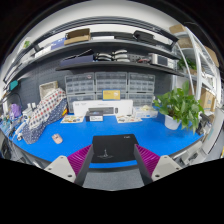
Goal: Arrange mouse
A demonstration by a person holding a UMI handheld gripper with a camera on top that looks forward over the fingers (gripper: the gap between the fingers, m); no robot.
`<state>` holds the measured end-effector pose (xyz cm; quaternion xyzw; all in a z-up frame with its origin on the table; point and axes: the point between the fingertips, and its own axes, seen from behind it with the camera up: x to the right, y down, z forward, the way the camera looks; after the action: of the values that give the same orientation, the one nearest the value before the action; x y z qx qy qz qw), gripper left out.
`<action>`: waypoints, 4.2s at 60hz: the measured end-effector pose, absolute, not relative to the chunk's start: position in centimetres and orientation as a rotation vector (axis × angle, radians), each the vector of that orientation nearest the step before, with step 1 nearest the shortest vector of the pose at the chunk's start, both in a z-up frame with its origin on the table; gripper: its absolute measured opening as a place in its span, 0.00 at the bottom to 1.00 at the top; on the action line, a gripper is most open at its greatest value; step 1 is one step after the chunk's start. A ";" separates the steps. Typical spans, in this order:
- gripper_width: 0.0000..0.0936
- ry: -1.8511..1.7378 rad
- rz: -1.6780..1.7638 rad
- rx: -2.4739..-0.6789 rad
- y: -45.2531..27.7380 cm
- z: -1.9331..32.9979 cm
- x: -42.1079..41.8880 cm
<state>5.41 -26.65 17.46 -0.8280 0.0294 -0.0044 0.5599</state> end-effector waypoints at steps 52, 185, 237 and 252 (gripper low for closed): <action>0.89 -0.221 0.181 -2.223 -11.8 -0.8 -27.5; 0.37 0.030 0.053 -2.353 -4.1 -1.7 6.9; 0.92 0.034 0.010 -2.152 -14.1 15.1 6.2; 0.91 0.046 0.031 -2.082 -21.3 19.1 4.7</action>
<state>4.70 -21.32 19.06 -0.8628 0.0191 0.0127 0.5050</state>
